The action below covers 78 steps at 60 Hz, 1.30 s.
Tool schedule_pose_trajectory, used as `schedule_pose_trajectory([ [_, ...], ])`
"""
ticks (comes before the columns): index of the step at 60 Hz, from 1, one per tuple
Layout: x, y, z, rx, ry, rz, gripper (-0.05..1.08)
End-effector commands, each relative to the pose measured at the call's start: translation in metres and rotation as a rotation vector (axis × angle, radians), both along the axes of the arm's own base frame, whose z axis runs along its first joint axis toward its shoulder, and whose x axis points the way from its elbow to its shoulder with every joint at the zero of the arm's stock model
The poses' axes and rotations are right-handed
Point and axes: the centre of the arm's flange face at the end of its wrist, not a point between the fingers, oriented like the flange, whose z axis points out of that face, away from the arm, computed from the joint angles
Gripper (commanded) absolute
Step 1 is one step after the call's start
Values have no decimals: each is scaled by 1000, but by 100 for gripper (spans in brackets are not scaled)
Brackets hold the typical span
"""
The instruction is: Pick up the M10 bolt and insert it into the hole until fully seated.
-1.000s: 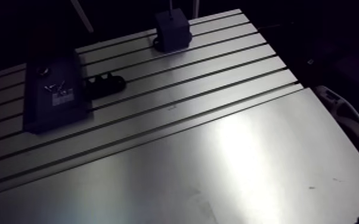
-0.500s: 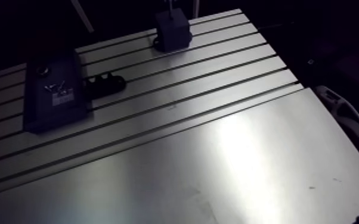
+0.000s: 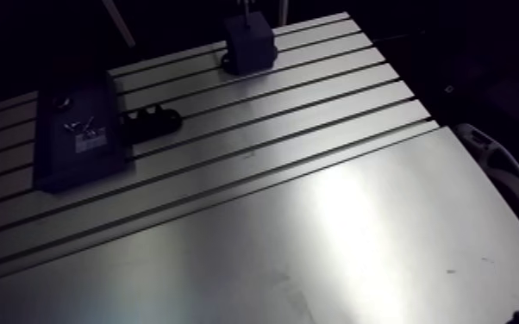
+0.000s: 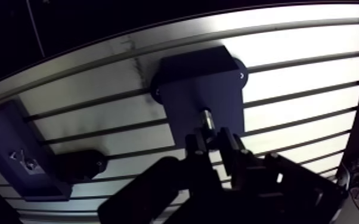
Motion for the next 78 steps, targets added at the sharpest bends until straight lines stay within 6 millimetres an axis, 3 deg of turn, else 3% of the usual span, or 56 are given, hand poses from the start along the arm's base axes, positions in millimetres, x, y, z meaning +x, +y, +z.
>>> schedule_pose_trajectory([
  [1,0,0,0,1,0,0,108],
  [78,2,0,-7,-4,-9,-2,108],
])
